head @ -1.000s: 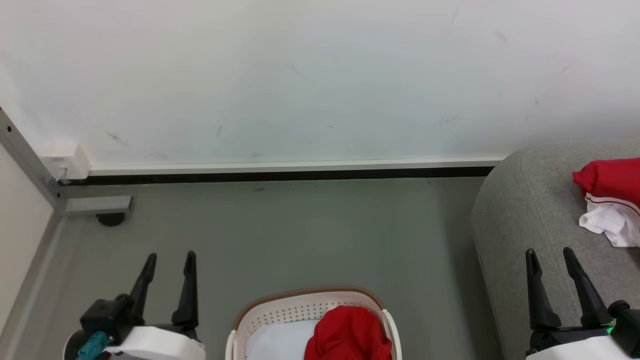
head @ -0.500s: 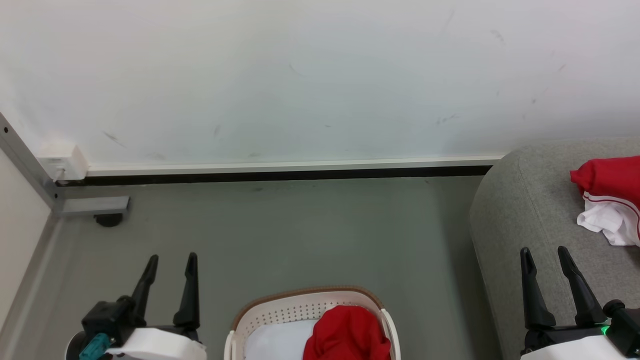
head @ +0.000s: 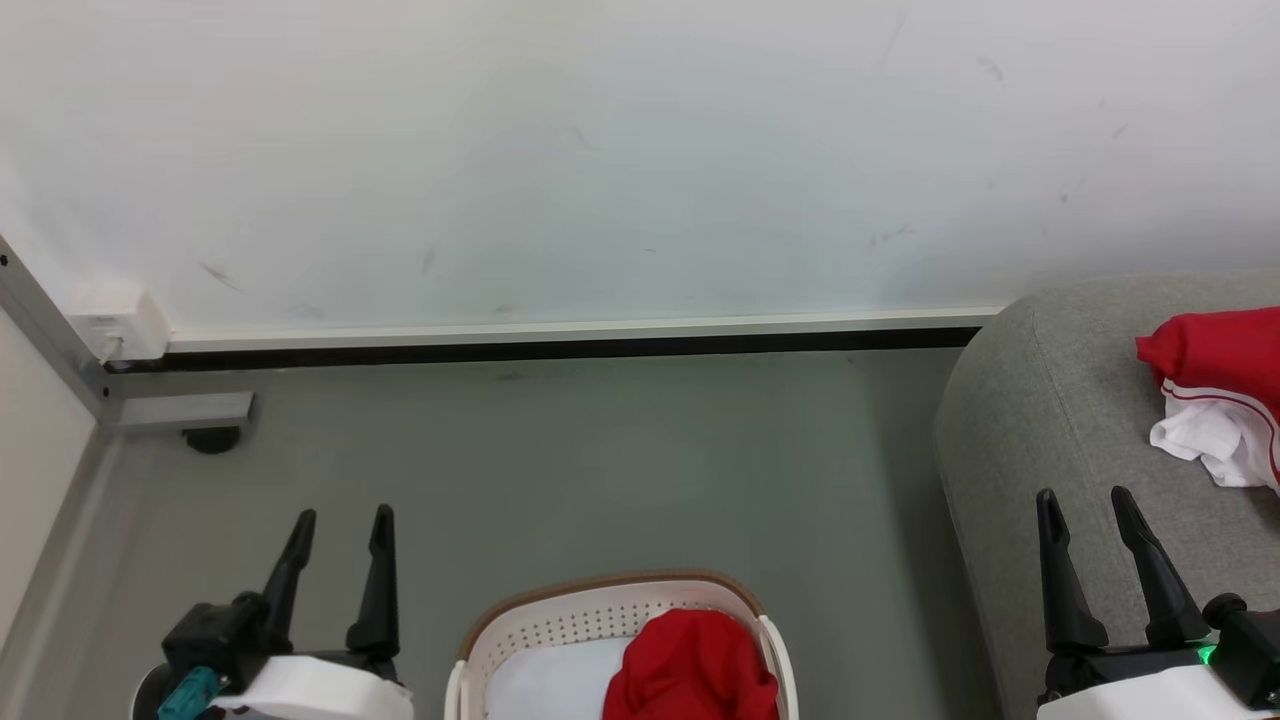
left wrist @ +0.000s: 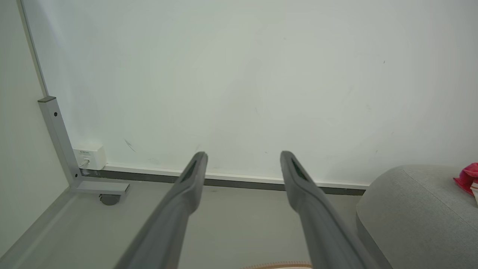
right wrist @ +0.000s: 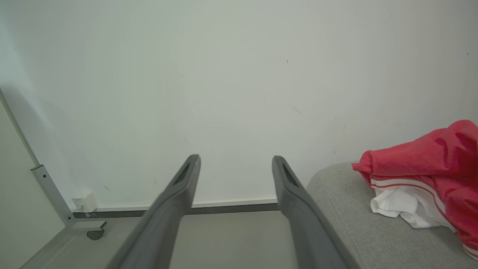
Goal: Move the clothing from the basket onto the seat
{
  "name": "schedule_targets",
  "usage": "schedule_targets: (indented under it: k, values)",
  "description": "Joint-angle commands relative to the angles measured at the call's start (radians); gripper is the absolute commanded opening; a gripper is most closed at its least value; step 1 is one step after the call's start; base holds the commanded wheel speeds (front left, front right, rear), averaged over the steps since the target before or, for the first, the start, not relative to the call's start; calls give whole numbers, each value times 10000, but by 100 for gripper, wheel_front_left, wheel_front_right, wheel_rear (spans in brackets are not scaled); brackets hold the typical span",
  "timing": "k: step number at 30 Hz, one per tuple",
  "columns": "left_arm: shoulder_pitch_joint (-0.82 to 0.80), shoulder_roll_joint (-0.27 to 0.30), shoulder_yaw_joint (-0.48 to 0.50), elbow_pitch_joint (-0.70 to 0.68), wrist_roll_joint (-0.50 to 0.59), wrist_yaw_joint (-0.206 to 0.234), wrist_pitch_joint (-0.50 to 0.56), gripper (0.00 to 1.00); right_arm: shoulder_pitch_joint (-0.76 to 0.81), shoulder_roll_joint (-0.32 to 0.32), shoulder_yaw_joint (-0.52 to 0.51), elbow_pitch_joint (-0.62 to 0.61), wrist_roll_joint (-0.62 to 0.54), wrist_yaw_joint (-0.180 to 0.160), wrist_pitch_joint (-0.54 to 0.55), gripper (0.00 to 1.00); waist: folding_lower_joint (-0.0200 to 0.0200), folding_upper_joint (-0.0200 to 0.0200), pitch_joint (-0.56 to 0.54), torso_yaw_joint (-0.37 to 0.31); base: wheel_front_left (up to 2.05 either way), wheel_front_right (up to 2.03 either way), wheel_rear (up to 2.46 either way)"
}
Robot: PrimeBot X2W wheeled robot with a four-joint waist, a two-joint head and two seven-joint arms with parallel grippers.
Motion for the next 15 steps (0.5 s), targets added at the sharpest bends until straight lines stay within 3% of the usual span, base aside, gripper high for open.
schedule_targets:
  k: [1, 15]
  values:
    - [-95, -13, 40, 26, 180, -9, -8, 100, -122, -48, 3, -4, 132, -22, -31, 100, 0, -1, 11, -14, 0, 0, 0]
    - [-482, 17, -122, 173, 253, -77, -6, 100, -810, -232, 290, 337, 361, -22, -14, 100, 0, -1, 821, -634, 0, 0, 0]
